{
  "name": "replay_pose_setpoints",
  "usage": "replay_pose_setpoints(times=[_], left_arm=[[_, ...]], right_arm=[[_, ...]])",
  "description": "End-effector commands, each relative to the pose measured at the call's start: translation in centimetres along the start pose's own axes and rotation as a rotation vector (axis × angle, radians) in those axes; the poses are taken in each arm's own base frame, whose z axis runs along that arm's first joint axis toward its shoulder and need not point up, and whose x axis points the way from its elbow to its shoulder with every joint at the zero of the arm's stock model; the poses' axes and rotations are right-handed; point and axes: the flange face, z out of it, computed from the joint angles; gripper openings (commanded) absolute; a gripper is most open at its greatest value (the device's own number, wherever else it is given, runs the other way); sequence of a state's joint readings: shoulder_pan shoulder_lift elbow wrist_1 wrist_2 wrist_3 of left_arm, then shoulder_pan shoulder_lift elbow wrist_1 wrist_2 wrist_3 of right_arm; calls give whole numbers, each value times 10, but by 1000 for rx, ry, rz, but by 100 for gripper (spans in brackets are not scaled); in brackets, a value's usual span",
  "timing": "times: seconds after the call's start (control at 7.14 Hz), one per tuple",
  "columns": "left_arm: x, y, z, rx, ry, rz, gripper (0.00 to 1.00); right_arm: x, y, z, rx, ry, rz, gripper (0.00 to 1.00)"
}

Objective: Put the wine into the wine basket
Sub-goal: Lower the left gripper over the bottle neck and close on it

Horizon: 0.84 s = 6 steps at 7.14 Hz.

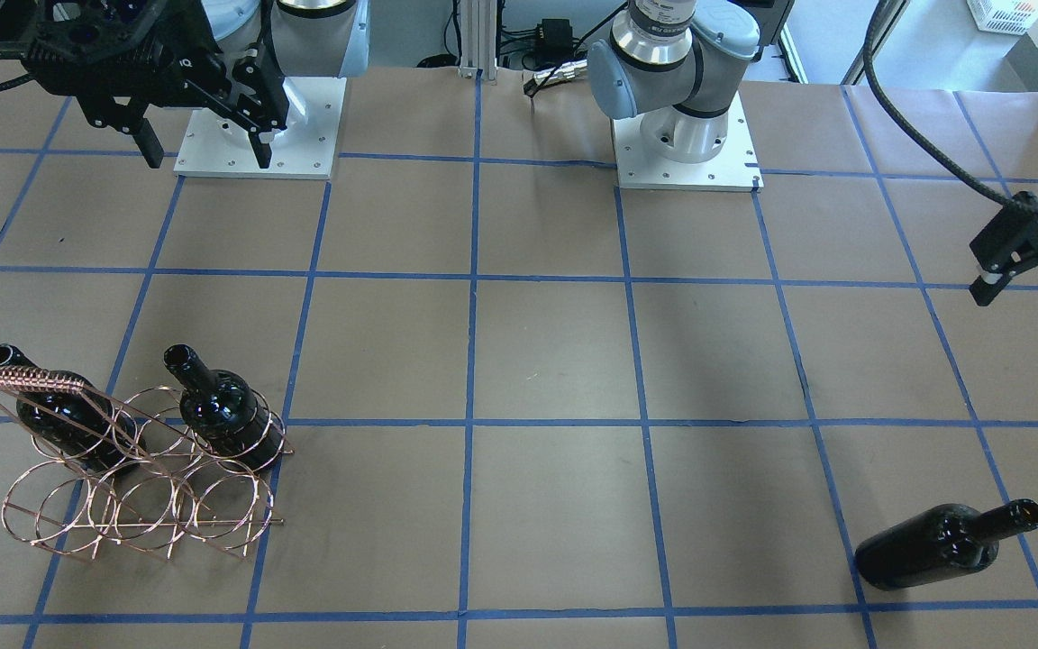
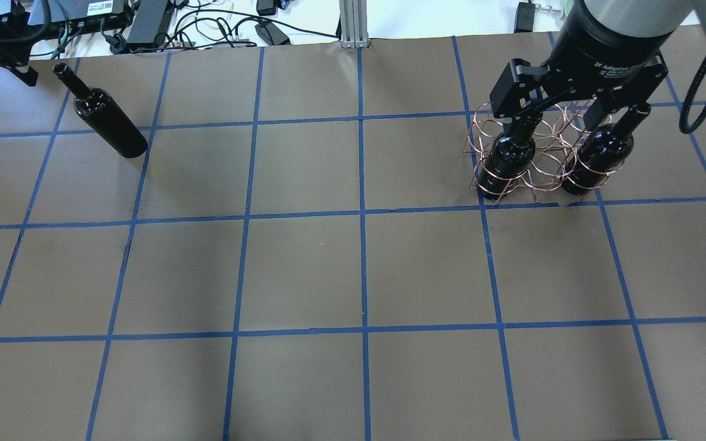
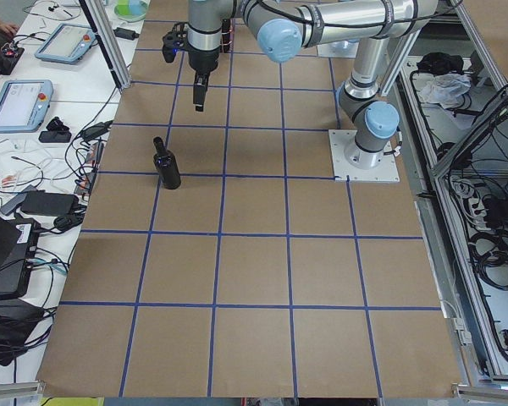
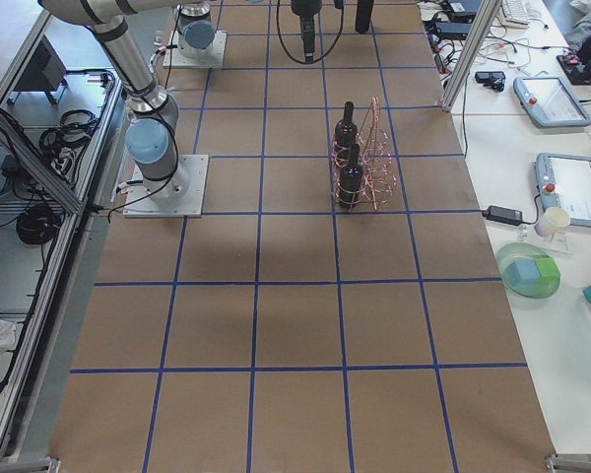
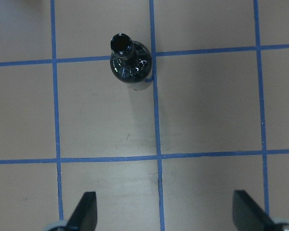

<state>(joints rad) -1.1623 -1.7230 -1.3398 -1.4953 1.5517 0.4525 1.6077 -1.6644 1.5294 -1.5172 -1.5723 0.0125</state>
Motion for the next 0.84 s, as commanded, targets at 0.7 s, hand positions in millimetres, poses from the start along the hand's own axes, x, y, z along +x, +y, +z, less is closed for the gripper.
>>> replay_pose_setpoints(times=[0.7], left_arm=[[-63, -85, 128, 22, 118, -72, 100]], right_arm=[[0, 0, 0, 1, 0, -2, 100]])
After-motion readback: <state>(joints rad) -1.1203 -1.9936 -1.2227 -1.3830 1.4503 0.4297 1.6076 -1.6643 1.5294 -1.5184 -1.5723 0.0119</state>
